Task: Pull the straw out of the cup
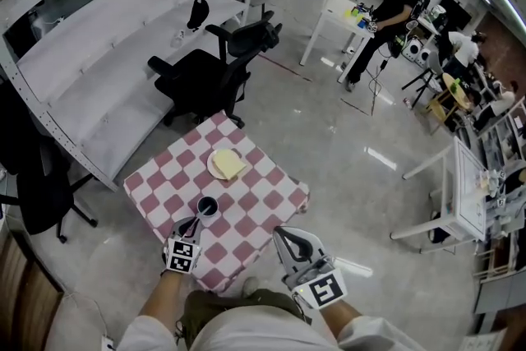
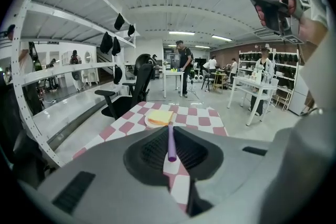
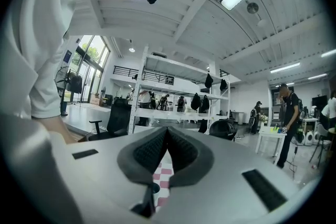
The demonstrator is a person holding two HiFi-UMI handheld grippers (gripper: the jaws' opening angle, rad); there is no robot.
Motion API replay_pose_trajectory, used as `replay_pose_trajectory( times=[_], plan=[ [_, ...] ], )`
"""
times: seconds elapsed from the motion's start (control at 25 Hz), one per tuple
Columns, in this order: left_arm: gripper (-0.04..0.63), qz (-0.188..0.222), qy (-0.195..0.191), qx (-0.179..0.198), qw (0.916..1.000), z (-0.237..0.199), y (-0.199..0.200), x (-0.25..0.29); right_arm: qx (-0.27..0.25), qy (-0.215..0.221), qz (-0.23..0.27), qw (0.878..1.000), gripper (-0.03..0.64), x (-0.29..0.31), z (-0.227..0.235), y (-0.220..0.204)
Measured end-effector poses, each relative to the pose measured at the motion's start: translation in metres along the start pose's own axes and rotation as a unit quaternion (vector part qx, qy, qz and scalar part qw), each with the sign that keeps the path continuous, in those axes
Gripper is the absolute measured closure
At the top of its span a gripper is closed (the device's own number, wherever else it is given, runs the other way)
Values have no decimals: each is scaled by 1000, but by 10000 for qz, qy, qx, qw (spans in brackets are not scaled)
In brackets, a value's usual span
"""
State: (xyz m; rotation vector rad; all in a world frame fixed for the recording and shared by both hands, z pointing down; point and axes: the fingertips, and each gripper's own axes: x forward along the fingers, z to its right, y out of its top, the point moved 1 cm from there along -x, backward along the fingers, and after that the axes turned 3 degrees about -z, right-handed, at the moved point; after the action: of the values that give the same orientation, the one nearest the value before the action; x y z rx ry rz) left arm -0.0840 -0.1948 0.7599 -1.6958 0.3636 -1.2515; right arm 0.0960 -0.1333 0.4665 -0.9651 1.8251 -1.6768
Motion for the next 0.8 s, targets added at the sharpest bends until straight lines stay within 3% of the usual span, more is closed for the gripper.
replay_pose_trajectory(
  times=[0.8],
  plan=[
    [565, 707, -164, 720, 9948, 14, 89, -112, 7, 230, 291, 9993, 614, 9, -14, 25]
  ],
)
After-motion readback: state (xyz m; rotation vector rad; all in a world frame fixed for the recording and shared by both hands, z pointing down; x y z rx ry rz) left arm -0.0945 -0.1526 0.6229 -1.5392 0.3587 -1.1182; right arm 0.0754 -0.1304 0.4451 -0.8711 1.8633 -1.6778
